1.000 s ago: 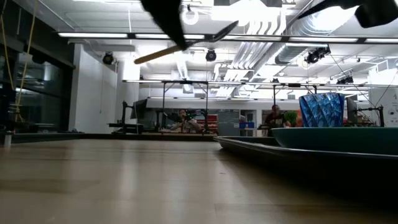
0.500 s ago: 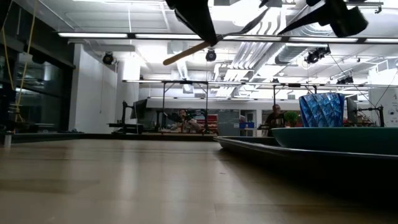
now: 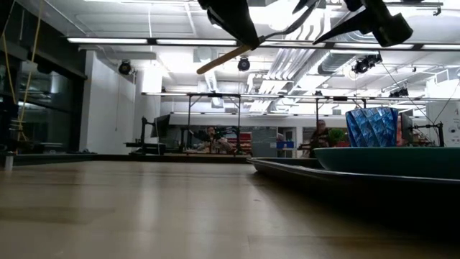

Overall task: Pick and place plate/cup/fork/spoon on tray
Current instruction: Put the yellow spoon on the black serving tray to the right of the blue fork

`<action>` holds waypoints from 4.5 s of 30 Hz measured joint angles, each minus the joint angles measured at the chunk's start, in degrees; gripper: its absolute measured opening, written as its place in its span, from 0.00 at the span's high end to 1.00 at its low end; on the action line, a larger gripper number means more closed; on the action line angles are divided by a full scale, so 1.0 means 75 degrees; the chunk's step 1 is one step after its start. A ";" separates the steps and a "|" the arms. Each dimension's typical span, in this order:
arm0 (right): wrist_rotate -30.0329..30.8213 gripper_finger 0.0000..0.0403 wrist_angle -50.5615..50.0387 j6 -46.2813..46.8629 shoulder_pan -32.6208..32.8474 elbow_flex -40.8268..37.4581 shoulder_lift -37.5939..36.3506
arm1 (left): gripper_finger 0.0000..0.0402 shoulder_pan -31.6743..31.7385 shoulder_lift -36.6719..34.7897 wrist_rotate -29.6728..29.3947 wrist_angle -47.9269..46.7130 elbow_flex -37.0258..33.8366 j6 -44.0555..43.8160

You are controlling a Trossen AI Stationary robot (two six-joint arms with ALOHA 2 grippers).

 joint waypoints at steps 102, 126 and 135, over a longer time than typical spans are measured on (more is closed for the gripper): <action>-0.2050 1.00 -0.6743 0.3803 0.5825 0.1419 -0.0076 | 0.54 0.0935 -0.2587 0.2554 0.9804 -0.3334 -0.3274; 0.0740 1.00 -0.6233 0.3530 0.5657 0.1207 -0.1265 | 0.54 0.1601 -0.2608 0.4432 0.4058 -0.3328 0.0040; 0.2312 1.00 -0.6560 0.2548 0.4809 0.1211 -0.2184 | 0.54 0.2159 -0.1869 0.4543 0.3413 -0.3327 0.2557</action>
